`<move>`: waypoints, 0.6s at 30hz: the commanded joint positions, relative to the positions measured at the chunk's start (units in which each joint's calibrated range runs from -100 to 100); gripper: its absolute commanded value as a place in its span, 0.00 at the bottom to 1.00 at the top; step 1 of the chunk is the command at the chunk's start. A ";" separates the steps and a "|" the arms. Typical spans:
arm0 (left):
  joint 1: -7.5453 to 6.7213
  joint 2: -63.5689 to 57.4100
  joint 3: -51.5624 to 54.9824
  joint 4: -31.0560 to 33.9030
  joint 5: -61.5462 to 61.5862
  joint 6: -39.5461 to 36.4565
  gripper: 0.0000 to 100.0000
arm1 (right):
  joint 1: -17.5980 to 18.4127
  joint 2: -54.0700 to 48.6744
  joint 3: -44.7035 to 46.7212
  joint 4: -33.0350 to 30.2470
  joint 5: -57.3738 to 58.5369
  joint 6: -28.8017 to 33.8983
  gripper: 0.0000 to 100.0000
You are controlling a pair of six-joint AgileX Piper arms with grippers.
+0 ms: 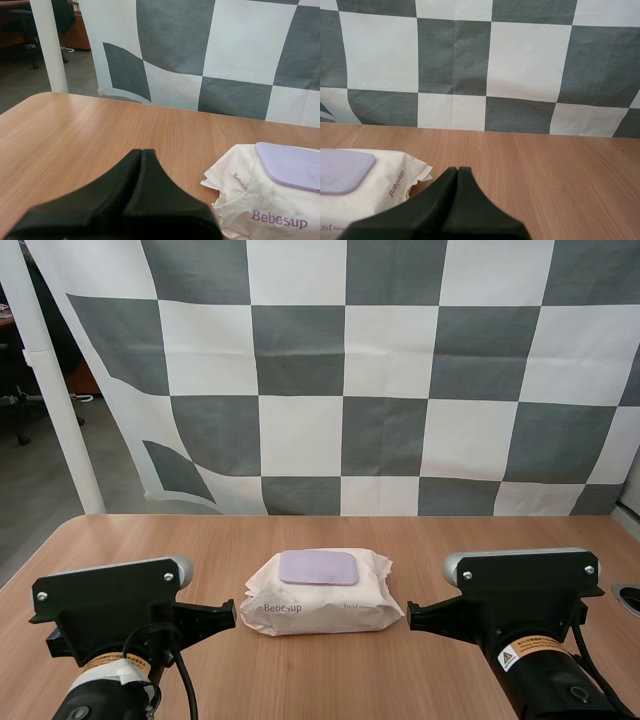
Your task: Open the wet wipes lid
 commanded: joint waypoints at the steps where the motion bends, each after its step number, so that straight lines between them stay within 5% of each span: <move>1: 0.02 0.00 0.00 -0.41 0.24 0.00 0.00 | -0.03 0.04 0.00 0.00 11.70 -0.03 0.00; 18: -0.40 0.00 0.00 -0.41 0.16 0.00 0.00 | -0.03 0.04 0.00 0.00 11.70 -0.03 0.00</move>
